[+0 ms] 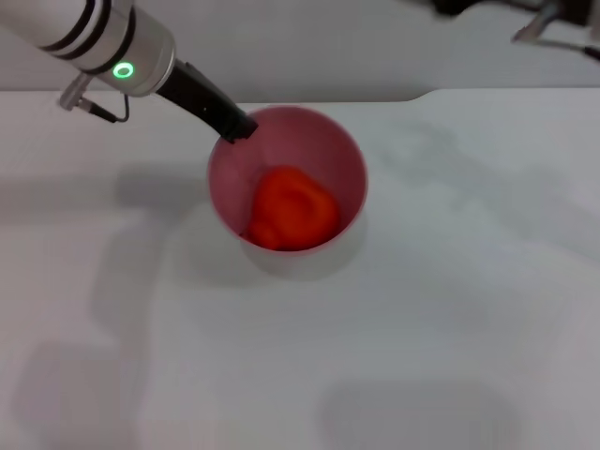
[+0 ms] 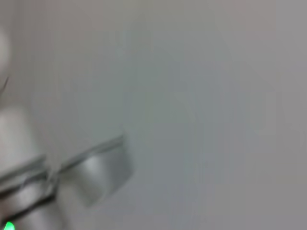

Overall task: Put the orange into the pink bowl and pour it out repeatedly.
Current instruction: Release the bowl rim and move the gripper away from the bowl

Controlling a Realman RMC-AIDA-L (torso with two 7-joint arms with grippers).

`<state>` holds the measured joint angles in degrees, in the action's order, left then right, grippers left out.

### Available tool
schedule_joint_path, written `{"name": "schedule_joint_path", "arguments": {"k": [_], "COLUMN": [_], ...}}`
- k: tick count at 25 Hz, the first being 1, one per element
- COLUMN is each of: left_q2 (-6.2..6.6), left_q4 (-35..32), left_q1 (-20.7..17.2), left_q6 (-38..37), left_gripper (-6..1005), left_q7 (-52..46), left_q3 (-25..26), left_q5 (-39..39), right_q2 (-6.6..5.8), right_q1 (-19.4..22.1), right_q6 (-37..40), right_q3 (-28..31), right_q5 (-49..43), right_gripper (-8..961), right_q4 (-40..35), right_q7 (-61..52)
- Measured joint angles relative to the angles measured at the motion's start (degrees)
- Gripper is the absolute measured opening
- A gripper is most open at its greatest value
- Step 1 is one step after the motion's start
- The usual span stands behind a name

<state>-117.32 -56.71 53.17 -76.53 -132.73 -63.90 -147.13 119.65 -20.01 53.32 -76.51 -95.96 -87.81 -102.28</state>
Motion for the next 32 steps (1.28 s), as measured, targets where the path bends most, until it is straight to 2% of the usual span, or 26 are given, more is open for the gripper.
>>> {"name": "schedule_joint_path", "arguments": {"k": [4,5,6,8,12,16,19,21,32], "left_q2": [0.0,0.0,0.0,0.0,0.0,-0.06,-0.07,-0.08,0.74], "left_q4": [0.0,0.0,0.0,0.1,0.6,0.7,0.8,0.9,0.4], "left_q1": [-0.7,-0.7,-1.1,-1.3,-1.5,-1.9,-2.0,-2.1,-1.5], "left_q6": [0.0,0.0,0.1,0.2,0.4,0.5,0.5,0.5,-9.4], "left_gripper": [44,44,44,44,44,45,45,45,45], "left_q7": [-0.2,-0.2,-0.2,-0.2,-0.3,-0.9,-1.3,-1.9,-5.1], "left_q3": [0.0,0.0,0.2,0.3,0.5,0.5,0.5,0.4,-0.6], "left_q5": [0.0,0.0,0.0,0.0,0.0,0.0,0.0,0.0,-2.1], "right_q2": [-0.52,-0.53,-0.53,-0.54,-0.54,-0.67,-0.93,-1.05,-1.02], "right_q1": [5.5,7.8,7.8,9.7,11.1,10.1,9.2,9.0,8.2], "right_q6": [-0.5,0.8,0.8,3.8,15.0,28.4,32.8,33.6,33.9], "right_q3": [1.5,1.9,1.9,2.1,3.0,4.3,4.9,5.3,5.3], "right_q5": [26.2,37.8,37.8,49.7,70.1,84.0,91.1,92.3,92.2], "right_gripper": [548,548,548,547,546,546,546,546,546], "right_q4": [7.7,12.0,12.0,17.2,29.9,44.3,51.5,53.3,54.8], "right_q7": [23.1,34.3,34.3,45.2,63.1,75.2,78.0,78.0,78.5]}}
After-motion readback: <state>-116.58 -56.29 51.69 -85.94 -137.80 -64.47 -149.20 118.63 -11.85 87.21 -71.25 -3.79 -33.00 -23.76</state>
